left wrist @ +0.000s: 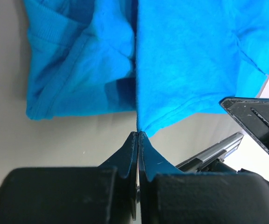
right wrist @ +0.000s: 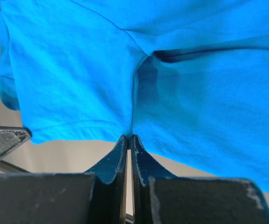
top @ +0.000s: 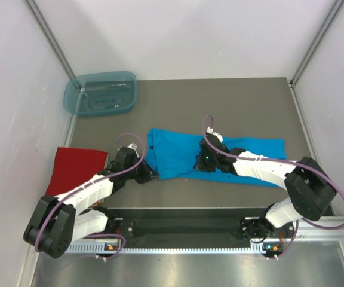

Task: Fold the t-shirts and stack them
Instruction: Fold the tshirt

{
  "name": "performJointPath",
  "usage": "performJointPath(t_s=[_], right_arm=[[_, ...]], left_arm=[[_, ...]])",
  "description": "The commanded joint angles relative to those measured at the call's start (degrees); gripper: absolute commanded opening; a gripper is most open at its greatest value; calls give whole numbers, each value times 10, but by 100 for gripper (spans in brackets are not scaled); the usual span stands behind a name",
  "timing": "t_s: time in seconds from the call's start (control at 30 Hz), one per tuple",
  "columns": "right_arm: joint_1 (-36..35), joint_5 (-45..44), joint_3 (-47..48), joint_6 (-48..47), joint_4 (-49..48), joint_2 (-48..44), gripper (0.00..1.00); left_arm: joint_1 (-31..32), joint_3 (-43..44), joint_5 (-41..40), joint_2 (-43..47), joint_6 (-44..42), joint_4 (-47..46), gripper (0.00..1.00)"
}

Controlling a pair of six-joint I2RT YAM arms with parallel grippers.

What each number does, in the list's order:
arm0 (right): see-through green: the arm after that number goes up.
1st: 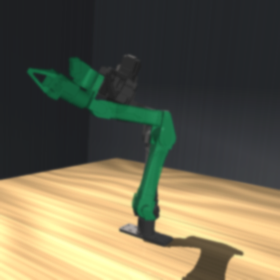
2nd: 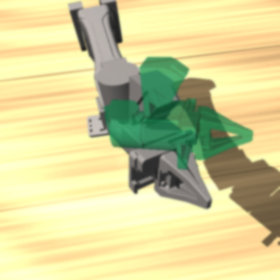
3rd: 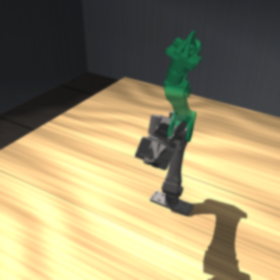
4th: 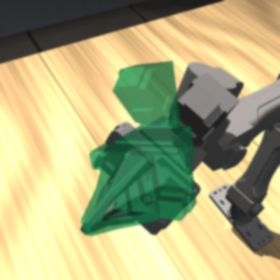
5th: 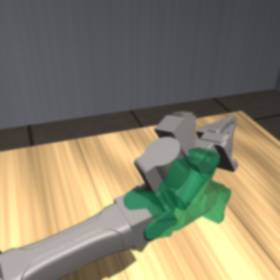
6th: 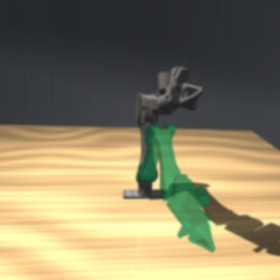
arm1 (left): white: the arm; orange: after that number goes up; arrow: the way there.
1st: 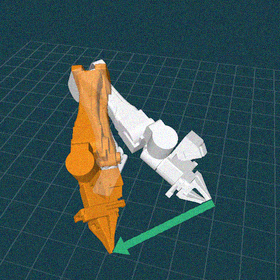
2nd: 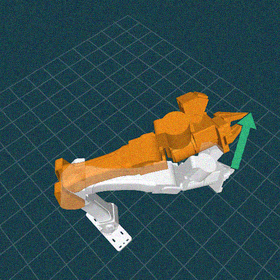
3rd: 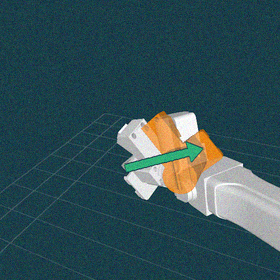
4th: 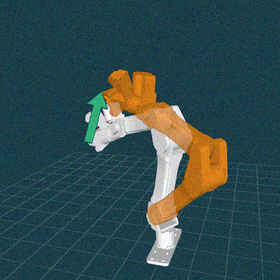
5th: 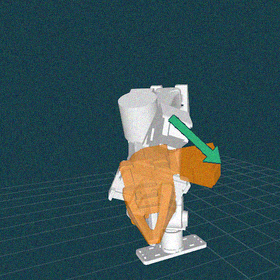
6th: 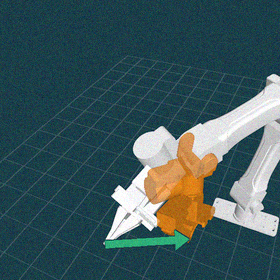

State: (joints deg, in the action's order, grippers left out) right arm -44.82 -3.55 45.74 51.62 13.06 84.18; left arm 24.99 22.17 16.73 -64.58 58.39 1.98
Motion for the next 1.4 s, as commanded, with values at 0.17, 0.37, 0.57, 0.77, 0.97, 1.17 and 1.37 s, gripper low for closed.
performJointPath(t_s=[0.17, 0.37, 0.57, 0.77, 0.97, 1.17, 1.37], right_arm=[[2, -7, -14, 4, 1, -33, 0], [1, -4, -22, 3, -1, -23, 0], [2, 3, -16, -5, -3, -8, 0], [3, 8, 11, -19, 8, 17, 0], [15, 20, 46, -38, 29, 33, 0], [42, 49, 79, -63, 43, 62, 0], [69, 81, 111, -78, 45, 100, 0]], left_arm=[[21, -10, -18, 30, 23, 33, 0], [37, -13, -28, 24, 33, 47, 0], [37, 15, -43, -1, 24, 75, 0], [37, 73, -47, -53, 2, 111, 0], [35, 147, -55, -95, -16, 155, 0], [24, 201, -44, -146, -22, 168, 0], [-5, 250, -35, -191, -35, 182, 0]])
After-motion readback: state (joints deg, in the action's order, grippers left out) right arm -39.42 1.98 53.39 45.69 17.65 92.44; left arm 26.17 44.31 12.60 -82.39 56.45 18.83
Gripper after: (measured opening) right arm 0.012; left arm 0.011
